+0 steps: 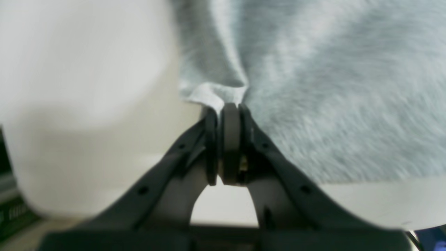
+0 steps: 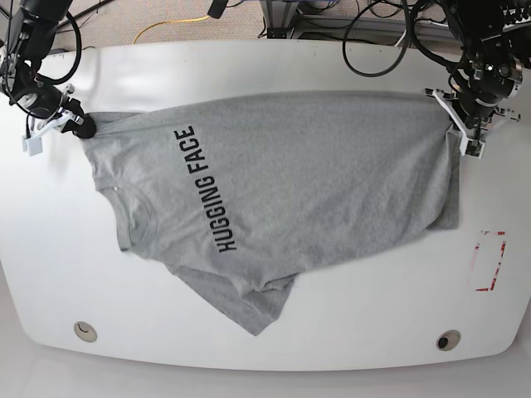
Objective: Fold the T-shirt properly
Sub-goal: 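Lay the shirt flat and open both grippers to release it, then move both grippers to the shirt's hem corners and grasp them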
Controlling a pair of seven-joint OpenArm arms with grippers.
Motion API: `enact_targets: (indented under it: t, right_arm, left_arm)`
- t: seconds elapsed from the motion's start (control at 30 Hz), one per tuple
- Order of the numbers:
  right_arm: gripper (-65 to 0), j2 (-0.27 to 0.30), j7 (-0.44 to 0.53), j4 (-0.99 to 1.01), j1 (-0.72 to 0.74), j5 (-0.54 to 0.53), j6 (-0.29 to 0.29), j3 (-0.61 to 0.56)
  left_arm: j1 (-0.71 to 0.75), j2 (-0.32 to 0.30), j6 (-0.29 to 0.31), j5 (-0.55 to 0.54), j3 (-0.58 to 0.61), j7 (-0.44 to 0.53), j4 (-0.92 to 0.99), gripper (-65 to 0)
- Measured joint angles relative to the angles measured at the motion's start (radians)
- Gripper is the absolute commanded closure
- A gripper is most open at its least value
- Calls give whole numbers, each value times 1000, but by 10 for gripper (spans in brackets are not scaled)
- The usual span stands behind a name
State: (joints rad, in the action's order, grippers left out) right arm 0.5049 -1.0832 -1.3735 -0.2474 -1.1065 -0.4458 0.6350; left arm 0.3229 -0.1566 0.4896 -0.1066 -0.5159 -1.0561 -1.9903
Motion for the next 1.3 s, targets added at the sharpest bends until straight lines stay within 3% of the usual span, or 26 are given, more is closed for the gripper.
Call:
enact_targets:
  t: [0.17,0.37,0.43,0.53,0.67,0.7,0.77,0.87,1.0,1.3]
  right_arm:
    - [0,-29,8,-99,-66,-21,0,15]
    - [0,-79,5,-123,-133,-7,1,45]
    - [0,-88,4,-123,-152,-2,1,44]
    - [-62,-97,8,-124,-170,-14,0,45]
    - [-225,-103,8,-124,-184,-16,0,45]
    - [-268,-103,8,-124,-188,-16,1,45]
    - [-365,-103,8,-126,-193,-17,0,45]
    - [-438,-103,5,-148,-193,-10,1,57]
    - [-445,-106,6,-165,-156,-7,1,109]
    - [-447,-106,5,-153,70,16,3,101]
  left_arm:
    - [32,-4,0,8,-41,3,0,0]
    - [56,0,74,10,-76,-2,3,-4]
    - [60,-1,82,9,-75,2,3,-54]
    - [79,-1,88,10,-74,2,3,-182]
    - [90,0,88,18,-74,-6,4,-364]
    - [91,0,88,16,-74,-5,3,-383]
    - [99,-3,88,11,-74,3,3,-383]
    - [115,-5,88,16,-77,-3,3,-383]
    - [105,-5,92,-4,-104,-4,3,-383]
    - [-42,-8,133,-89,-202,2,3,-383]
